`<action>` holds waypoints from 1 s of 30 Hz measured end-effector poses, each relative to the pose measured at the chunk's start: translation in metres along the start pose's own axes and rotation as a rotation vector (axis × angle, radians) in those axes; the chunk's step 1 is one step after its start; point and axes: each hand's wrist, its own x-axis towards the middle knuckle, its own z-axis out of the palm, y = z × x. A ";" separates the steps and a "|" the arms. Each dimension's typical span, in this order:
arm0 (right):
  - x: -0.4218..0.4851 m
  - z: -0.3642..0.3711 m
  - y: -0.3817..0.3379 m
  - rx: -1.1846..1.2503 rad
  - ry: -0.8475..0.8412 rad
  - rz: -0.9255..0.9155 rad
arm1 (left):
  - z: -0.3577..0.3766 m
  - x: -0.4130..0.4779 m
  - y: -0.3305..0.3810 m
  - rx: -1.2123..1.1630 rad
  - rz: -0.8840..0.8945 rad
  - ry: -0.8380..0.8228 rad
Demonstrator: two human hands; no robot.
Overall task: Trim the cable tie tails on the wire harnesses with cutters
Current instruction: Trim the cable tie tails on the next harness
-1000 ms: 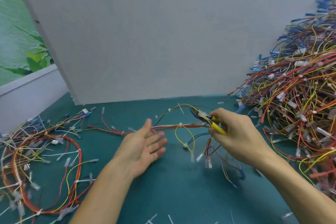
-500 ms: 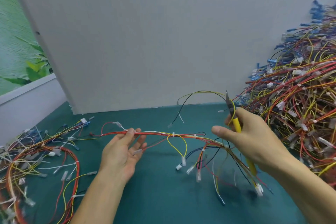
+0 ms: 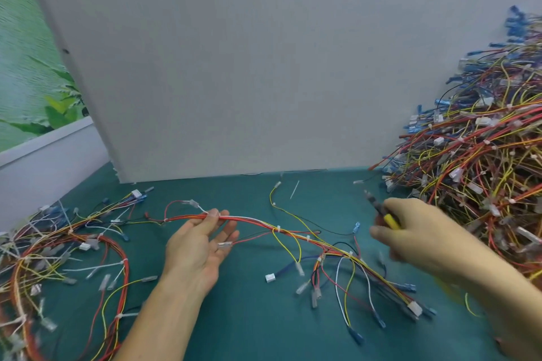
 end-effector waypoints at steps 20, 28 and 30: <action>0.036 0.055 -0.041 1.681 0.283 0.394 | 0.018 -0.029 0.032 -0.028 0.060 -0.381; 0.027 0.047 -0.017 0.943 0.663 -0.052 | 0.001 -0.013 0.056 -0.154 0.125 -0.195; 0.026 0.046 -0.018 0.910 0.657 -0.115 | -0.002 -0.010 0.058 -0.145 0.162 -0.174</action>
